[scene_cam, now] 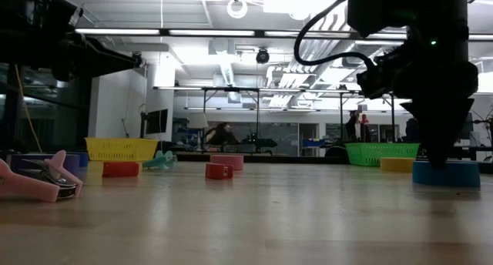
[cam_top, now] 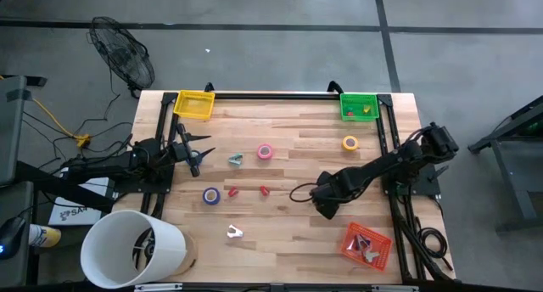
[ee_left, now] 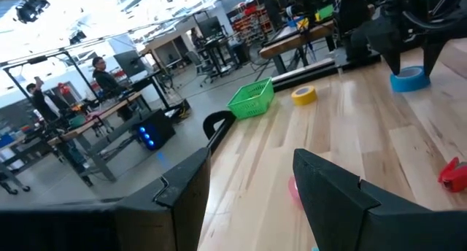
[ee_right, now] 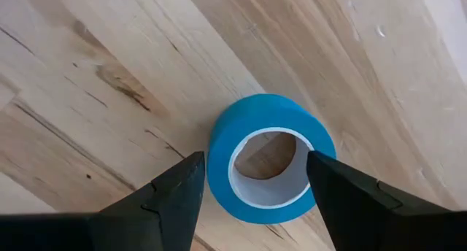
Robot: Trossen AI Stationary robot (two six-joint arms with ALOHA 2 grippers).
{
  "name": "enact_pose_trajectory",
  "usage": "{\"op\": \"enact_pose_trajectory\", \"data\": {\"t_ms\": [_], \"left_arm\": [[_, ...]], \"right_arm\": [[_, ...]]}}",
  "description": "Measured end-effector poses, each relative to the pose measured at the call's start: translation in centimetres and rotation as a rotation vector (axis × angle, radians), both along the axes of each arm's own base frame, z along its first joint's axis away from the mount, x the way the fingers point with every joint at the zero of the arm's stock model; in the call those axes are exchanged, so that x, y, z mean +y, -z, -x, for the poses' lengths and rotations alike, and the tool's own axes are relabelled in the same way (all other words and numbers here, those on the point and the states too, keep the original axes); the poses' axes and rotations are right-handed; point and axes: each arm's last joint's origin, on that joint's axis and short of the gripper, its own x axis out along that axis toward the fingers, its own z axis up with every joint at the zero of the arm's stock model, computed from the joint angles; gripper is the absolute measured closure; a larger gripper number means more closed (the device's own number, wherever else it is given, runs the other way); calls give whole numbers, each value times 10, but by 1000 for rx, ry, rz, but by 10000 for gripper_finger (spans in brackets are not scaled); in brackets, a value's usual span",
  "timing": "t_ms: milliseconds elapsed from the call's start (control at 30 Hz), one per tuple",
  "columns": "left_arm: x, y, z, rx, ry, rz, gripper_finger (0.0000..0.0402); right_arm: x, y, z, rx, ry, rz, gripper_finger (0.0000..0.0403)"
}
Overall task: Pick and place Stapler, Stapler remover, tape
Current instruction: Put the light blue tape into the yellow bin
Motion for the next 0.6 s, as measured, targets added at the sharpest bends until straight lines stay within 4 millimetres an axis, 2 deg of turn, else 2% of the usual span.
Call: {"op": "enact_pose_trajectory", "data": {"t_ms": [600], "left_arm": [[-1, 1, 0, 4, 26, 3, 208]], "right_arm": [[9, 3, -10, -97, 16, -49, 167]]}}
